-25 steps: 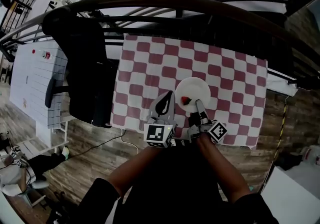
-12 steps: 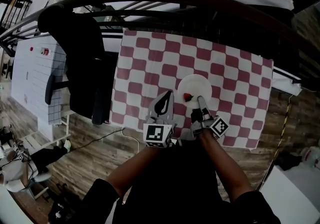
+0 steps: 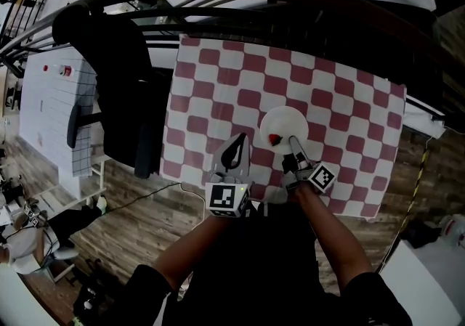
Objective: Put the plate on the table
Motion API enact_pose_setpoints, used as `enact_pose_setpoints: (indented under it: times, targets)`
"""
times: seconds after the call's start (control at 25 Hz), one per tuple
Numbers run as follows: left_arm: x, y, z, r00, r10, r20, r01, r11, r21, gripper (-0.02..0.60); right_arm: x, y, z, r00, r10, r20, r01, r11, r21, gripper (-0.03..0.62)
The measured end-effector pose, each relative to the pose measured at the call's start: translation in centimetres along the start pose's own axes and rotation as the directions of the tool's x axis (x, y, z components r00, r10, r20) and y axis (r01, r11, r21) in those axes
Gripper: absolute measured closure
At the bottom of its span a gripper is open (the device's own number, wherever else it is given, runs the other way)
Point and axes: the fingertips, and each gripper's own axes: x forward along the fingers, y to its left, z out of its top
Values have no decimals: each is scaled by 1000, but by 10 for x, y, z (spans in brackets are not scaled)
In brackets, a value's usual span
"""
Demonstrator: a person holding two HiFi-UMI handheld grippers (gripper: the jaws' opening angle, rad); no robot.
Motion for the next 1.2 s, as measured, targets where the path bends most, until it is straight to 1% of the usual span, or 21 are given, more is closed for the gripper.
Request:
enact_pose_setpoints:
  times: [0.2,0.28,0.36,0.44,0.52,0.6,0.76,0.8,0.88,0.92,1.08,1.2]
  targets:
    - [1,-5,-8,1000,-7,-10,7,1000,-25,574,11,-17,-2,999,1,-43,-2,1000,-31,577]
    - [3,-7,-8,1000,-10,-9,10,1000,-25,574,14,-24,-5,997,-15,-76,12,999,-46,576]
    - [4,-7,-10,1000,-7,-10,7,999,-32,574,19,-27,-7,994,-13,-111,6,998,-60,576]
    - [5,-5,-11,1000,-4,-8,4,999,-37,574,22,-28,-11,991,-5,-135,-3,998,-58,576]
    - [6,-4,-9,1000,-3,-2,3,999,-33,574,21,-35,-13,989,-20,-149,12,998,-54,576]
    - [5,-1,-7,1000,2,0,-2,1000,-29,574,20,-43,-15,987,-40,-158,34,999,-38,576]
    - [4,7,-10,1000,27,-14,-27,999,-38,574,24,-51,-21,985,-37,-171,42,999,26,577]
    - [4,9,-11,999,32,-17,-33,999,-43,574,23,-55,-23,983,-59,-175,66,997,40,576]
    - [2,12,-13,999,40,-21,-41,998,-49,574,18,-64,-25,974,-131,-184,140,989,39,576]
    - [2,12,-13,999,42,-22,-43,998,-50,574,18,-66,-25,974,-139,-180,149,988,44,576]
    - [0,10,-14,999,31,-15,-32,998,-49,574,28,-60,-25,986,-68,-153,82,993,85,576]
    - [0,7,-15,1000,22,-11,-22,998,-54,574,30,-61,-25,983,-90,-163,105,990,90,576]
